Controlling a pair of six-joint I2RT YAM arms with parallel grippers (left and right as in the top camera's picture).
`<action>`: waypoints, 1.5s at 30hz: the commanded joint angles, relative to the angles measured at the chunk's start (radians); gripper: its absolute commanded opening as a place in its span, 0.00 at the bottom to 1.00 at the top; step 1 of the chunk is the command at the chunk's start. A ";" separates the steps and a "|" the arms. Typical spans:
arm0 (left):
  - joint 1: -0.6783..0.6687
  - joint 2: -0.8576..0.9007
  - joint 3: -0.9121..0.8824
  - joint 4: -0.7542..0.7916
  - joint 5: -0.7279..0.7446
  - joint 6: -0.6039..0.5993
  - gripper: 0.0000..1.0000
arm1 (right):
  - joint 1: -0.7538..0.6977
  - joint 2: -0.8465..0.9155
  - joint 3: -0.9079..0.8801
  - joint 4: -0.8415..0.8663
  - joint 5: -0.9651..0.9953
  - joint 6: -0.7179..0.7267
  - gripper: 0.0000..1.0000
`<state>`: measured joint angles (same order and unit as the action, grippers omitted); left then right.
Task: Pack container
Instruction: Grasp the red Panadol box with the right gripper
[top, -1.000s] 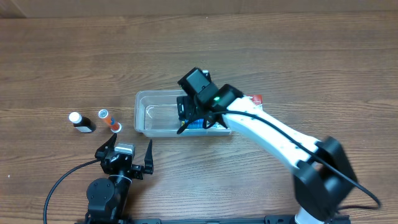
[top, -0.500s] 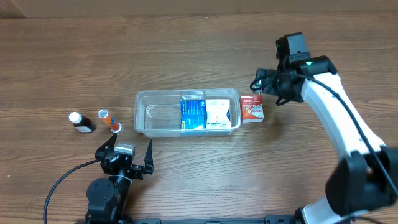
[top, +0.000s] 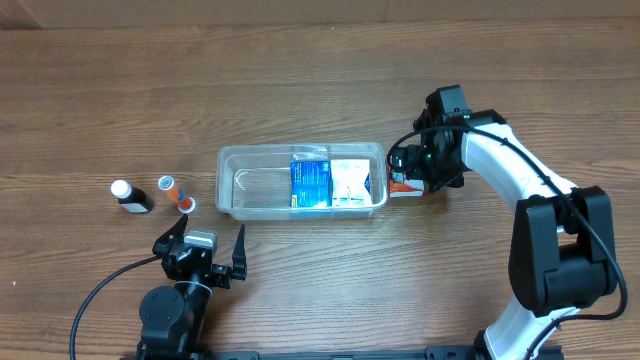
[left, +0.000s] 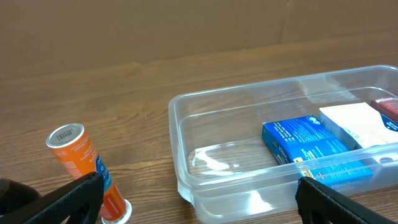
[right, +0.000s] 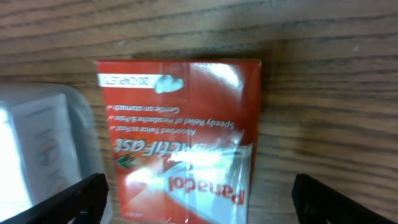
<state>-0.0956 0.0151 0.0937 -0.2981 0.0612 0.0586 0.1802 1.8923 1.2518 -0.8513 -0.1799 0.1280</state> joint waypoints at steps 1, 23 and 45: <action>0.011 -0.009 -0.003 0.002 0.010 -0.010 1.00 | 0.010 0.001 -0.034 0.017 0.054 -0.023 0.97; 0.011 -0.009 -0.003 0.002 0.010 -0.010 1.00 | 0.056 -0.003 0.019 0.066 0.134 -0.072 1.00; 0.011 -0.009 -0.003 0.001 0.010 -0.010 1.00 | 0.009 0.087 0.018 0.032 0.113 0.263 0.90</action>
<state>-0.0956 0.0151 0.0937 -0.2985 0.0608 0.0586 0.1848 1.9316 1.2526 -0.8089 -0.0528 0.3653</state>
